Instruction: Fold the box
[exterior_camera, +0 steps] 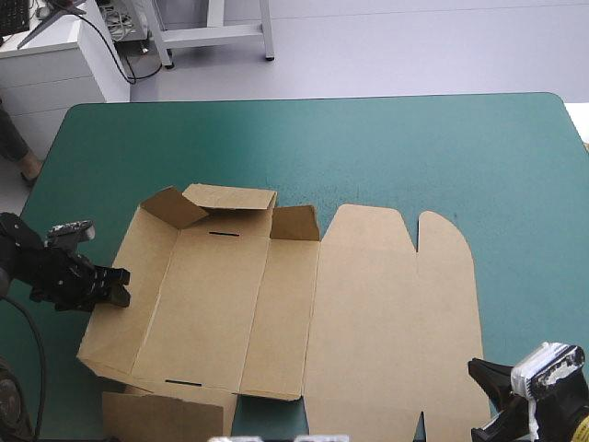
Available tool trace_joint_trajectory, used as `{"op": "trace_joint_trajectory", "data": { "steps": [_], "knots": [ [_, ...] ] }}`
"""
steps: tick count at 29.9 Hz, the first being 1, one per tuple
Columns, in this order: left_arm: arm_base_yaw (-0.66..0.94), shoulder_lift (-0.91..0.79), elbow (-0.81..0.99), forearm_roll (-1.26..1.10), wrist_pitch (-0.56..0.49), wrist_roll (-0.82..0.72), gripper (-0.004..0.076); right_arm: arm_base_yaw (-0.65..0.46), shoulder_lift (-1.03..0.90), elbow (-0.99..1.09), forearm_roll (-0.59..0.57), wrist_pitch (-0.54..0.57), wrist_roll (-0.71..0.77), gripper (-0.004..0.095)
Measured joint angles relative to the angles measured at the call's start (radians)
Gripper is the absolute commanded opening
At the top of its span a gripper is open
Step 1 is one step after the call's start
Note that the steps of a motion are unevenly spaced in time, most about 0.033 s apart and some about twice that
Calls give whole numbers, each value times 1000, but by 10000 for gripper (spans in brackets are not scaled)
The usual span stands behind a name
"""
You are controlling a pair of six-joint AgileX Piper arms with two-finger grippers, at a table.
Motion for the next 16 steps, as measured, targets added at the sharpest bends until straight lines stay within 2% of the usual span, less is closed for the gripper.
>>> {"op": "trace_joint_trajectory", "data": {
  "steps": [5,12,16],
  "knots": [
    [0,0,73,-12,-2,2,335,0,0,0,0,0,0,-17],
    [0,0,100,-42,-7,31,76,0,0,0,0,0,-2,-17],
    [0,0,100,-70,2,62,4,0,0,0,0,0,-2,-17]
  ]
}}
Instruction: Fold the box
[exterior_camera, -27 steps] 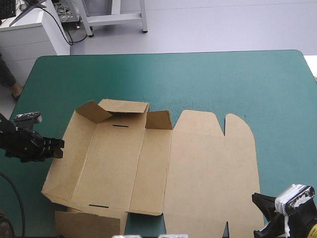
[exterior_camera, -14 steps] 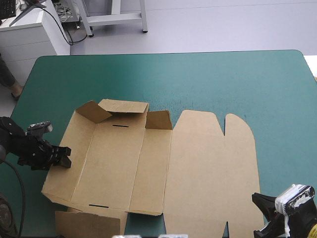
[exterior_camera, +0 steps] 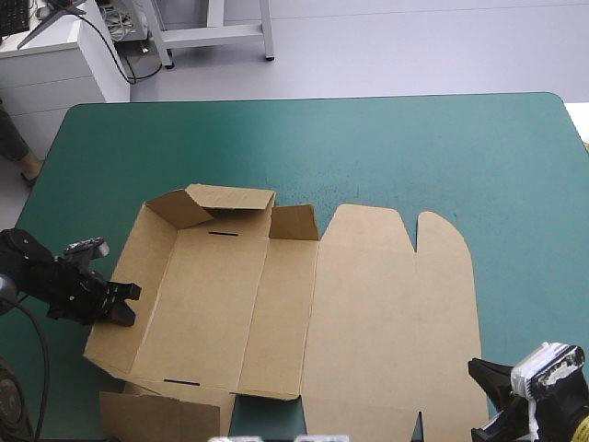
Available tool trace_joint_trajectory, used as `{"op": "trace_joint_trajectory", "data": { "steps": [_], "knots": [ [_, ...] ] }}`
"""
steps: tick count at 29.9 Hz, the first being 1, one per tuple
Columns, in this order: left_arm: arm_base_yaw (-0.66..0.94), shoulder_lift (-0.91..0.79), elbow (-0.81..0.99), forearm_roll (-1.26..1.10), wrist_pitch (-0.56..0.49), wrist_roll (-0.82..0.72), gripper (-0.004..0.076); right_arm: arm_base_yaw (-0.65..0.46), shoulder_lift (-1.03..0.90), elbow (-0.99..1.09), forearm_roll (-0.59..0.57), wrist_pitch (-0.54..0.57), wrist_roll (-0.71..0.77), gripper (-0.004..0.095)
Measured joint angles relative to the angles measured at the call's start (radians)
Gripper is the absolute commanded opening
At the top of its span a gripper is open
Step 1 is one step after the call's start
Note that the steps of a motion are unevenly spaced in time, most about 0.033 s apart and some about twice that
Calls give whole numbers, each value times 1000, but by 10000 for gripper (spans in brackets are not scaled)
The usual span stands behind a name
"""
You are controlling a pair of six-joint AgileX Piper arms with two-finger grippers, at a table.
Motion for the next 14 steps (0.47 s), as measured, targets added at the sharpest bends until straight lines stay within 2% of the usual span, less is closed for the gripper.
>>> {"op": "trace_joint_trajectory", "data": {
  "steps": [5,14],
  "knots": [
    [0,0,0,-52,-2,85,3,0,0,0,0,0,0,-18],
    [-26,0,-49,-109,-15,141,-8,0,0,0,-1,0,0,-18]
  ]
}}
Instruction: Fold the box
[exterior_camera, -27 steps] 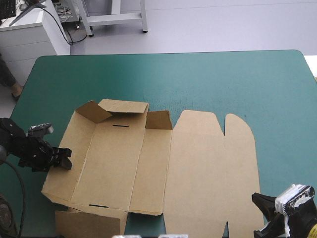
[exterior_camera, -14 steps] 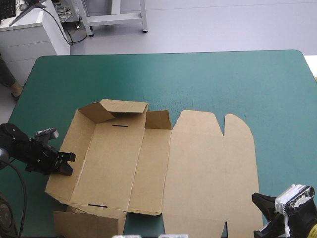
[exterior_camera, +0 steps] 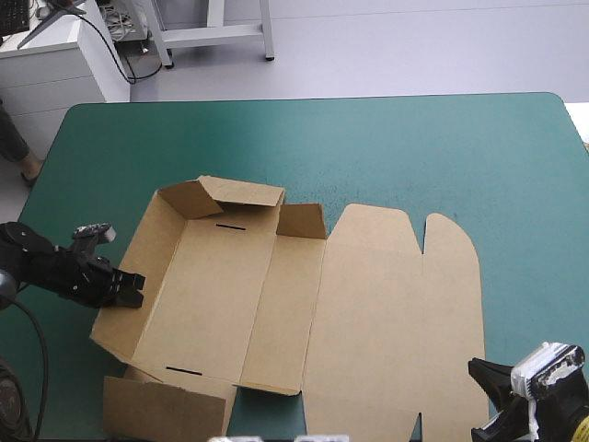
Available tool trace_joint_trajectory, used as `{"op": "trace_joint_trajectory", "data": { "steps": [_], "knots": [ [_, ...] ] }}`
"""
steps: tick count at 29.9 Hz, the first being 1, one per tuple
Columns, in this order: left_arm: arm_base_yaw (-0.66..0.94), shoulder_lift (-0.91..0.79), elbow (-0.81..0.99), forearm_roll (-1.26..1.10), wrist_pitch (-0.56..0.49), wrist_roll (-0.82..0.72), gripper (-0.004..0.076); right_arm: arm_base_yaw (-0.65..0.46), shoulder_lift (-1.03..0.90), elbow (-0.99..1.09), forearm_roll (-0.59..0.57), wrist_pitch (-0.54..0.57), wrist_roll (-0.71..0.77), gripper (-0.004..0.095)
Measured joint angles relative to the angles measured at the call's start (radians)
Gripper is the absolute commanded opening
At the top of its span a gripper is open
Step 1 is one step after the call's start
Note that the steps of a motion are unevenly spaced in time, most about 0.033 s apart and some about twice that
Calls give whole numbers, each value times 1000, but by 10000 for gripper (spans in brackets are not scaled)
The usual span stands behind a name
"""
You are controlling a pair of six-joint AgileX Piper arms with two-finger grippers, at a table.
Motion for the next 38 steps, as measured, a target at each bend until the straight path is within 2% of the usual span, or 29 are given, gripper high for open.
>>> {"op": "trace_joint_trajectory", "data": {
  "steps": [7,14,21,29,38],
  "knots": [
    [-206,5,-233,66,-69,11,-8,0,0,0,0,-3,0,-17],
    [-520,88,-496,315,-104,2,-8,0,0,0,2,-3,-1,-18],
    [-741,224,-679,549,-136,-2,-8,0,0,0,8,-3,1,-17],
    [-924,262,-728,800,-265,18,-8,0,0,0,11,-3,4,-18],
    [-1054,237,-677,910,-292,67,-8,0,0,0,11,-3,7,-17]
  ]
}}
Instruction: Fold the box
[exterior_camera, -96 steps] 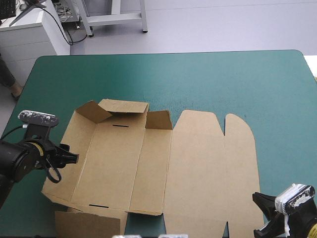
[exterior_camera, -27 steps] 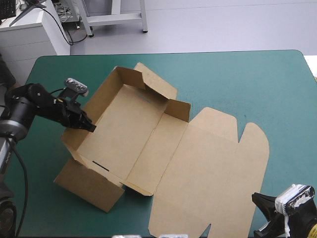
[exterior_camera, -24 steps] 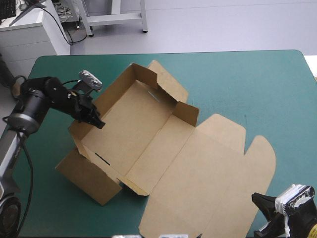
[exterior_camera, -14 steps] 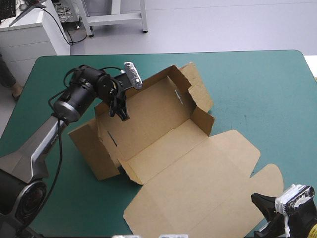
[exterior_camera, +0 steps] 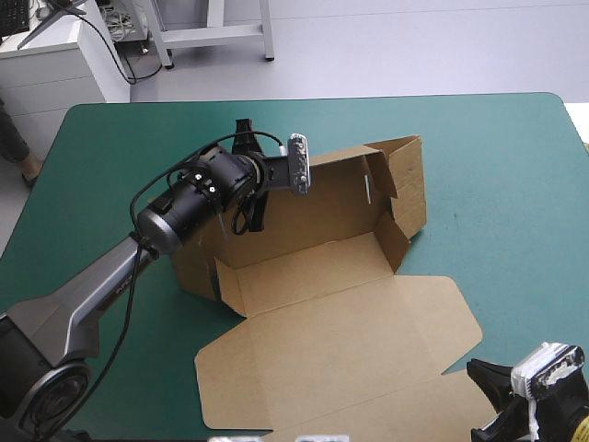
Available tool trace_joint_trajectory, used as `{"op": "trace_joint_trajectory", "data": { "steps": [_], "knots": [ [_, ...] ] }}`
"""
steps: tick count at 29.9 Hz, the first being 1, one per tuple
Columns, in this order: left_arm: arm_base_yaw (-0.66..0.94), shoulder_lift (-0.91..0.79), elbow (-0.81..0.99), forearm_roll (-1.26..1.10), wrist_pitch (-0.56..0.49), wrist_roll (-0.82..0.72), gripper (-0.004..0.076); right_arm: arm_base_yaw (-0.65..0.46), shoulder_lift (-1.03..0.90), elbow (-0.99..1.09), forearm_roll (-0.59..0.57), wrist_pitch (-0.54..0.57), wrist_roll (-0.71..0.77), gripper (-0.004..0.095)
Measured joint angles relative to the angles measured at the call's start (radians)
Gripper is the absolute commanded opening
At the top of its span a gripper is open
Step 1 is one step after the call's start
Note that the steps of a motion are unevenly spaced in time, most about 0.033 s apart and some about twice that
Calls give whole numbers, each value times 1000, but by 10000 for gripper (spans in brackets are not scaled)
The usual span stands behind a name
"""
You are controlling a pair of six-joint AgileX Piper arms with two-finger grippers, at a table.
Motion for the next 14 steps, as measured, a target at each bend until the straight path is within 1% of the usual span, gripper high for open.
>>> {"op": "trace_joint_trajectory", "data": {
  "steps": [3,9,14],
  "knots": [
    [-47,-30,58,77,-33,-27,-8,0,0,0,0,0,0,-17],
    [-131,-125,211,213,-131,-115,-8,0,0,0,0,0,0,-17],
    [-152,-210,320,238,-221,-135,-8,0,0,0,-1,0,1,-17]
  ]
}}
